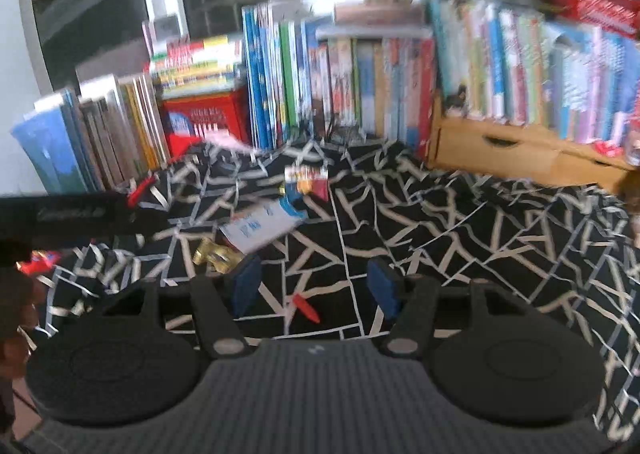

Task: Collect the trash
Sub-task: 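Grasp a gold candy with the left tool while the right tool grasps the red piece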

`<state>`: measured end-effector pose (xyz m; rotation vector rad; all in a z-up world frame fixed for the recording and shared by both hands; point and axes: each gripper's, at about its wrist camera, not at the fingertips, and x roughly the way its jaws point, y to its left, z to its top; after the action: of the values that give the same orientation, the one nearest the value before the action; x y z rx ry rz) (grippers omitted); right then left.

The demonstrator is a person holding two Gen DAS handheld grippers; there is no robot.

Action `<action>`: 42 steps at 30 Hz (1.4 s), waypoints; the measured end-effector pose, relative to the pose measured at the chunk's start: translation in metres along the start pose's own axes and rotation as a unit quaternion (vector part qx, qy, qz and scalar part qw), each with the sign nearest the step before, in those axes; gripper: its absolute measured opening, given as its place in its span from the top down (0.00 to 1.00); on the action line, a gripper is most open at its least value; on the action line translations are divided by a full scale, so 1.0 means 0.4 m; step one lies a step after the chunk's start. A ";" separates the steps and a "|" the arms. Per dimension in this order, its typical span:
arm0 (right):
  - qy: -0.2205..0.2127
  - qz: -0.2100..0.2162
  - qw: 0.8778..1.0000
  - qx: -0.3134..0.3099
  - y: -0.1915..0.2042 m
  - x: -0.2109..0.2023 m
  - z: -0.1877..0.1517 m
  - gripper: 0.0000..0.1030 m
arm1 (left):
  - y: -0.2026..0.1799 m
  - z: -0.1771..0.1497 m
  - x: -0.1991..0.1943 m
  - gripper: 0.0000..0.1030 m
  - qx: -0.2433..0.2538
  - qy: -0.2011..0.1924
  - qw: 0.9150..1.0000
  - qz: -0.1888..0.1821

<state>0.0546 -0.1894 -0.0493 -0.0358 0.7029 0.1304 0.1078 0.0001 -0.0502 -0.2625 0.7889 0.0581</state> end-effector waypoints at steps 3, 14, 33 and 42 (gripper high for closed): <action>0.034 0.015 0.999 -0.014 -0.020 0.093 -0.007 0.30 | -0.006 0.001 0.108 0.10 -0.012 0.025 0.999 0.019; 0.100 0.046 0.993 -0.044 -0.036 0.281 -0.043 0.32 | 0.060 -0.005 0.320 0.33 -0.179 0.079 0.980 0.036; 0.144 0.084 0.980 -0.107 0.010 0.391 -0.067 0.87 | 0.062 0.006 0.407 0.87 -0.203 0.098 0.970 0.094; 0.140 0.089 0.981 -0.099 0.011 0.397 -0.039 0.87 | 0.054 0.011 0.363 0.88 -0.173 0.096 0.974 0.107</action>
<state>0.1637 -0.1693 -0.1638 -0.1853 0.9723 0.3733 0.2100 0.0155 -0.1546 -0.5185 0.9976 0.3816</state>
